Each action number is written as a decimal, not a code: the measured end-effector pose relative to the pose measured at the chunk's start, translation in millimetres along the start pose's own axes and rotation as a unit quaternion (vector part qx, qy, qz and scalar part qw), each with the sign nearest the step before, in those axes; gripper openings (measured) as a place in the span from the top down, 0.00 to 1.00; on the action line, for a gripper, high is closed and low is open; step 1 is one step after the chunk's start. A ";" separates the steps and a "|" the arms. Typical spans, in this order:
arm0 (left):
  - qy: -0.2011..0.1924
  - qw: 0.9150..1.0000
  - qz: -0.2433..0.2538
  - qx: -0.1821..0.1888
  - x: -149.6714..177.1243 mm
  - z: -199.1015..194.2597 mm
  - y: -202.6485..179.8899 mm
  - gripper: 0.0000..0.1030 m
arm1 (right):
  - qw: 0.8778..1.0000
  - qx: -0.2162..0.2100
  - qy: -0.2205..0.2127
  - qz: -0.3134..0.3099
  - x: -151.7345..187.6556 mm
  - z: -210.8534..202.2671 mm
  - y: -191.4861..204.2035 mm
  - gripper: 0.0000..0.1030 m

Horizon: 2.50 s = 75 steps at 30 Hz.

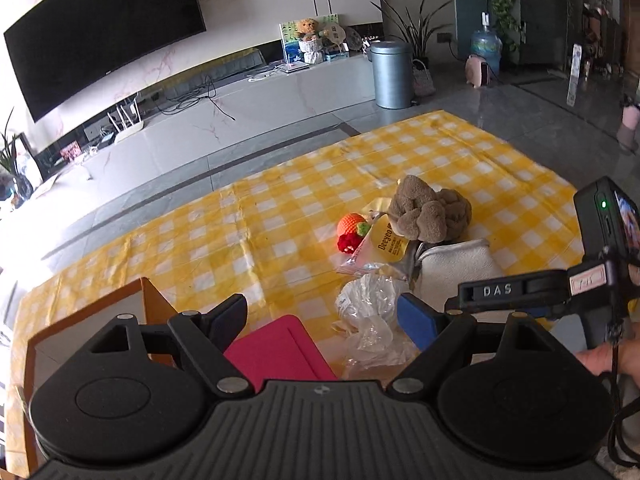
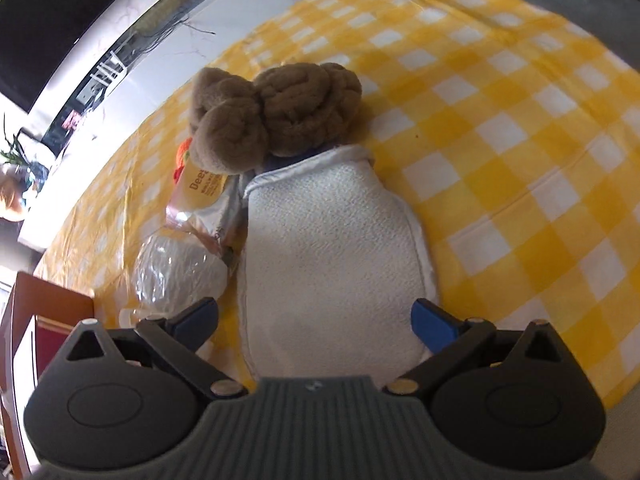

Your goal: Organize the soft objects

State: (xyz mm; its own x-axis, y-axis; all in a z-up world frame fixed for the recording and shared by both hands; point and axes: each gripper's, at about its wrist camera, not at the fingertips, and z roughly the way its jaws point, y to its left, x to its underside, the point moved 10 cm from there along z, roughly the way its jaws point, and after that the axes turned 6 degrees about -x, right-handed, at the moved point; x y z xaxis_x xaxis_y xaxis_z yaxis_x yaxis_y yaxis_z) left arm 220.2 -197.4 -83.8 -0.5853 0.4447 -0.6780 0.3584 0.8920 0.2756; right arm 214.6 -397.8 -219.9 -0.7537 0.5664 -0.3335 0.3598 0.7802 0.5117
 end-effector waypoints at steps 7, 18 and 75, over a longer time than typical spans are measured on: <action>-0.007 0.999 0.027 -0.016 13.9 -12.8 5.6 0.04 | 0.999 0.013 -0.021 -0.027 -10.1 9.4 10.2 0.02; -0.015 0.999 0.028 -0.016 27.1 -26.2 17.6 0.04 | 0.980 0.125 0.021 -0.154 8.5 27.2 28.2 0.02; 0.190 0.977 0.093 -0.003 13.9 121.9 -63.0 0.00 | 0.987 0.037 -0.040 -0.153 2.6 -25.5 11.1 0.64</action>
State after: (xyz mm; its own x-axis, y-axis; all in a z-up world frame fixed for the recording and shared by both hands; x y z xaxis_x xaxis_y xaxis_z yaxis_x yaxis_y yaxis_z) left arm 278.2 -257.4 -193.6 -0.7388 0.5963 -0.3140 0.4804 0.7927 0.3752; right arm 202.6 -394.5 -194.9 -0.7880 0.3189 -0.5266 0.1640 0.9332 0.3196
